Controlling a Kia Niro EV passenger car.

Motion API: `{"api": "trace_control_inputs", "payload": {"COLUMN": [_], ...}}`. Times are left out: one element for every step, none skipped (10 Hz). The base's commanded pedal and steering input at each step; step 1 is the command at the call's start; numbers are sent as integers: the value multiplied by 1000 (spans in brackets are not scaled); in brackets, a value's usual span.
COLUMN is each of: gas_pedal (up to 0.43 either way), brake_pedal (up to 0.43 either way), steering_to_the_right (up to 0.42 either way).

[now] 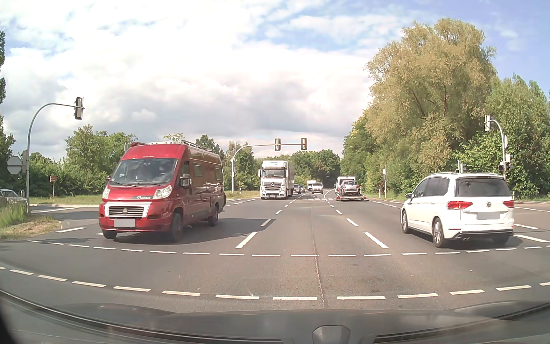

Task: Follow the waypoints while adhering to traffic rules and regulations

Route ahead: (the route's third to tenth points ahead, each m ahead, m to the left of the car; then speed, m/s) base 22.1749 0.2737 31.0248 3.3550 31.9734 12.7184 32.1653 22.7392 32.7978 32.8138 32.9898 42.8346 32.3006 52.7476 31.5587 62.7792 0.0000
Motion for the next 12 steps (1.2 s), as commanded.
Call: {"api": "trace_control_inputs", "payload": {"gas_pedal": [0,0,0,0,0,0,0,0,0,0,0,0], "brake_pedal": [256,262,262,262,262,262,262,262,262,256,262,262], "steering_to_the_right": [7,7,7,7,7,7,7,7,7,7,7,7]}}
